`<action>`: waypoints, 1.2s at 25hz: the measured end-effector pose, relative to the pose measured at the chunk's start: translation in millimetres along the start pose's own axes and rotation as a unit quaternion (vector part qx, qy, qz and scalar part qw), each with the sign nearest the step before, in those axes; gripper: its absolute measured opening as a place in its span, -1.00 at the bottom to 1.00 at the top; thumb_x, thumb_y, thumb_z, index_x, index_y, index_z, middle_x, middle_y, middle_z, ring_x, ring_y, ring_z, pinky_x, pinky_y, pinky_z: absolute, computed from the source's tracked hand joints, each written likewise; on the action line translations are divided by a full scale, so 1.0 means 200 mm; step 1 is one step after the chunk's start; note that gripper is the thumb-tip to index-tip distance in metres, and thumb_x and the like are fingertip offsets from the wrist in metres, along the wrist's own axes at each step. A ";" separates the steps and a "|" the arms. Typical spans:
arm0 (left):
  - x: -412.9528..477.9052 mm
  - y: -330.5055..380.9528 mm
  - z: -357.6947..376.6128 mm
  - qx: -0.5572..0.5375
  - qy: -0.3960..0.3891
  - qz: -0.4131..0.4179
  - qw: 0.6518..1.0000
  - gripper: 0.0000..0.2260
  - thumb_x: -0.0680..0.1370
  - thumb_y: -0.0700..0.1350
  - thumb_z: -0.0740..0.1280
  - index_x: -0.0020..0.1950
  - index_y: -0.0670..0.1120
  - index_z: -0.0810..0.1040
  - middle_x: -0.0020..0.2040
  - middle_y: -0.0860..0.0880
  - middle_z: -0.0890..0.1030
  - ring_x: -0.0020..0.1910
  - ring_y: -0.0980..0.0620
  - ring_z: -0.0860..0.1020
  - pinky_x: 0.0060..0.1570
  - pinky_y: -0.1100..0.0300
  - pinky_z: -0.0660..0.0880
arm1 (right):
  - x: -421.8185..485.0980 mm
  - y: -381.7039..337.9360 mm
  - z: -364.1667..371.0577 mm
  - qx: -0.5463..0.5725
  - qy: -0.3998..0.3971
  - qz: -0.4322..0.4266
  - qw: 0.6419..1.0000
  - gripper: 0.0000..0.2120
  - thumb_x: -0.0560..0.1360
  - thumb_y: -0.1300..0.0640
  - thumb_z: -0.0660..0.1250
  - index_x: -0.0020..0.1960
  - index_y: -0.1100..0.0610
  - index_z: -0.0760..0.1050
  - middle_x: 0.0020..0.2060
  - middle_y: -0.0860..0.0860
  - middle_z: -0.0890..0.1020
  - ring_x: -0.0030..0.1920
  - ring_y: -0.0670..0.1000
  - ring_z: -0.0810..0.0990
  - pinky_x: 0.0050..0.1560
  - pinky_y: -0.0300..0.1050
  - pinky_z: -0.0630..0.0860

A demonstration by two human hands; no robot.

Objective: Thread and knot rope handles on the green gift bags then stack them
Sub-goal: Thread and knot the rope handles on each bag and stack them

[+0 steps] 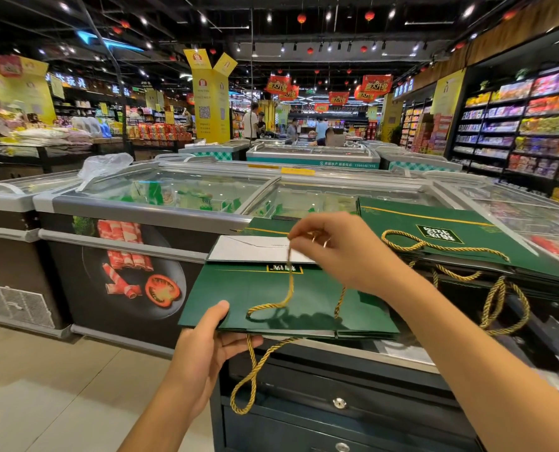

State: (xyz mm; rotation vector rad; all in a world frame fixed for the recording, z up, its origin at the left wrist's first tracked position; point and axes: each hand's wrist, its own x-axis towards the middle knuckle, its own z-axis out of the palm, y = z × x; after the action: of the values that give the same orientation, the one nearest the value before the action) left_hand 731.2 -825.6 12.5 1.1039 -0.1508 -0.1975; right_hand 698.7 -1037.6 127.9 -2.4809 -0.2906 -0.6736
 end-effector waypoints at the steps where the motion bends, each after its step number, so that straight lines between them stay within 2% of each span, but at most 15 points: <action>1: 0.00 0.01 0.01 0.004 -0.003 0.003 1.000 -0.80 0.67 -0.17 0.19 0.15 -0.18 0.57 -0.01 -0.28 0.70 -0.11 -0.27 0.69 -0.07 -0.16 0.65 | -0.03 0.01 0.03 -0.001 -0.033 0.020 0.999 -0.72 0.58 -0.06 0.41 0.25 0.00 0.60 0.00 -0.13 0.68 -0.03 -0.12 0.62 0.03 -0.15 0.55; 4: 0.01 0.03 0.03 0.012 -0.020 0.014 1.000 -0.76 0.67 -0.11 0.18 0.20 -0.17 0.57 0.02 -0.27 0.70 -0.06 -0.26 0.69 0.01 -0.16 0.62 | -0.09 0.00 0.09 -0.001 -0.146 0.045 0.988 -0.27 0.46 -0.30 0.44 0.54 -0.10 0.33 0.40 -0.15 0.47 0.35 -0.15 0.46 0.36 -0.14 0.42; 6: 0.03 0.04 0.04 0.020 -0.036 0.030 0.999 -0.72 0.66 -0.06 0.18 0.25 -0.17 0.56 0.03 -0.25 0.70 -0.06 -0.22 0.69 -0.09 -0.08 0.65 | -0.12 -0.02 0.15 -0.039 -0.201 0.027 0.978 -0.10 0.39 -0.35 0.47 0.60 -0.17 0.16 0.53 -0.17 0.29 0.49 -0.10 0.31 0.47 0.01 0.34; 8: 0.04 0.06 0.07 0.024 -0.040 0.049 0.998 -0.67 0.60 0.02 0.23 0.22 -0.16 0.57 0.00 -0.24 0.71 -0.12 -0.17 0.70 -0.18 -0.01 0.66 | -0.13 -0.02 0.22 -0.125 -0.193 -0.009 0.973 -0.12 0.46 -0.31 0.43 0.62 -0.20 0.05 0.57 -0.17 0.22 0.52 -0.02 0.29 0.43 0.15 0.38; 9: 0.05 0.07 0.09 0.022 -0.039 0.062 0.997 -0.64 0.55 0.07 0.25 0.18 -0.15 0.59 -0.01 -0.25 0.71 -0.12 -0.17 0.70 -0.14 -0.04 0.65 | -0.12 -0.02 0.24 -0.164 -0.168 -0.030 0.972 -0.19 0.53 -0.22 0.39 0.63 -0.21 0.01 0.57 -0.16 0.22 0.51 0.01 0.31 0.37 0.16 0.43; 11: 0.06 0.08 0.11 0.012 -0.051 0.096 0.994 -0.58 0.50 0.17 0.27 0.15 -0.11 0.62 0.04 -0.25 0.70 -0.01 -0.19 0.69 0.07 -0.12 0.59 | -0.11 -0.04 0.26 -0.196 -0.113 -0.065 0.972 -0.28 0.62 0.01 0.28 0.64 -0.21 -0.04 0.56 -0.14 0.25 0.48 0.04 0.34 0.27 0.15 0.50; 14: 0.08 0.08 0.13 0.013 -0.115 0.121 0.986 -0.40 0.53 0.36 0.23 0.29 -0.09 0.58 0.21 -0.21 0.65 0.22 -0.18 0.62 0.26 -0.06 0.49 | -0.09 -0.05 0.23 -0.160 -0.005 -0.086 0.983 -0.39 0.66 0.17 0.19 0.62 -0.19 0.10 0.50 -0.13 0.38 0.41 0.05 0.44 0.22 0.19 0.54; 17: 0.10 0.07 0.13 0.019 -0.094 0.090 0.991 -0.45 0.58 0.25 0.22 0.35 -0.15 0.52 0.19 -0.20 0.66 0.20 -0.18 0.63 0.23 -0.03 0.55 | -0.06 -0.06 0.15 -0.075 0.131 -0.089 0.985 -0.47 0.66 0.25 0.18 0.56 -0.10 0.27 0.31 -0.06 0.59 0.15 0.05 0.62 0.06 0.15 0.60; 19: 0.10 0.05 0.15 0.009 -0.066 0.050 0.997 -0.53 0.54 0.13 0.27 0.31 -0.15 0.53 0.13 -0.23 0.68 0.12 -0.21 0.66 0.14 0.03 0.62 | -0.04 -0.05 0.08 0.002 0.194 -0.090 0.977 -0.54 0.67 0.30 0.17 0.51 0.00 0.37 0.08 -0.09 0.65 -0.08 -0.10 0.60 -0.10 -0.11 0.56; 20: 0.10 0.04 0.17 -0.001 -0.055 0.025 0.998 -0.59 0.55 0.05 0.28 0.29 -0.16 0.53 0.11 -0.25 0.68 0.09 -0.22 0.68 0.10 0.03 0.62 | -0.03 -0.06 0.06 0.044 0.220 -0.080 0.971 -0.60 0.68 0.30 0.16 0.47 0.04 0.42 -0.03 -0.15 0.64 -0.17 -0.15 0.56 -0.18 -0.19 0.50; 21: 0.10 0.03 0.18 -0.010 -0.044 0.002 0.999 -0.67 0.59 -0.04 0.28 0.29 -0.17 0.52 0.10 -0.27 0.68 0.06 -0.22 0.68 0.08 0.03 0.63 | -0.03 -0.06 0.04 0.093 0.247 -0.060 0.963 -0.67 0.69 0.28 0.16 0.40 0.05 0.46 -0.12 -0.20 0.61 -0.21 -0.13 0.53 -0.21 -0.17 0.48; 23: 0.09 0.01 0.21 -0.003 -0.029 -0.036 0.999 -0.75 0.66 -0.16 0.25 0.31 -0.21 0.48 0.10 -0.30 0.67 0.04 -0.20 0.69 0.09 0.01 0.63 | -0.02 -0.09 0.03 0.215 0.306 -0.004 0.927 -0.81 0.70 0.20 0.17 0.25 0.07 0.50 -0.15 -0.18 0.61 -0.17 -0.09 0.56 -0.10 -0.03 0.55; 25: 0.06 -0.01 0.24 0.015 -0.051 -0.056 0.997 -0.73 0.66 -0.12 0.26 0.30 -0.23 0.49 0.11 -0.24 0.68 0.07 -0.14 0.69 0.11 0.02 0.61 | -0.01 -0.09 0.05 0.336 0.347 0.063 0.874 -0.84 0.69 0.13 0.20 0.21 0.01 0.51 -0.01 -0.07 0.66 0.03 0.01 0.64 0.14 0.13 0.61; 28: 0.01 -0.01 0.28 -0.004 -0.108 -0.043 0.993 -0.74 0.65 -0.13 0.26 0.32 -0.17 0.50 0.16 -0.13 0.69 0.13 -0.07 0.67 0.02 0.06 0.61 | -0.01 -0.07 0.09 0.426 0.372 0.140 0.813 -0.68 0.57 -0.07 0.29 0.32 -0.12 0.48 0.26 0.01 0.61 0.25 0.06 0.58 0.35 0.27 0.50; 30: 0.02 -0.01 0.29 -0.060 -0.098 -0.013 0.993 -0.71 0.65 -0.26 0.23 0.38 -0.13 0.45 0.20 -0.14 0.67 0.17 -0.11 0.66 -0.03 0.06 0.65 | -0.02 -0.05 0.09 0.460 0.361 0.137 0.800 -0.66 0.50 0.01 0.35 0.26 -0.19 0.49 0.23 0.01 0.61 0.22 0.07 0.58 0.37 0.27 0.48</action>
State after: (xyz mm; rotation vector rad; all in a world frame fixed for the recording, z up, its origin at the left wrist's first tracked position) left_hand 722.3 -878.1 35.6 0.9659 -0.2958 -0.3348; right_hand 698.5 -1019.4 116.5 -1.1865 0.0530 -0.9869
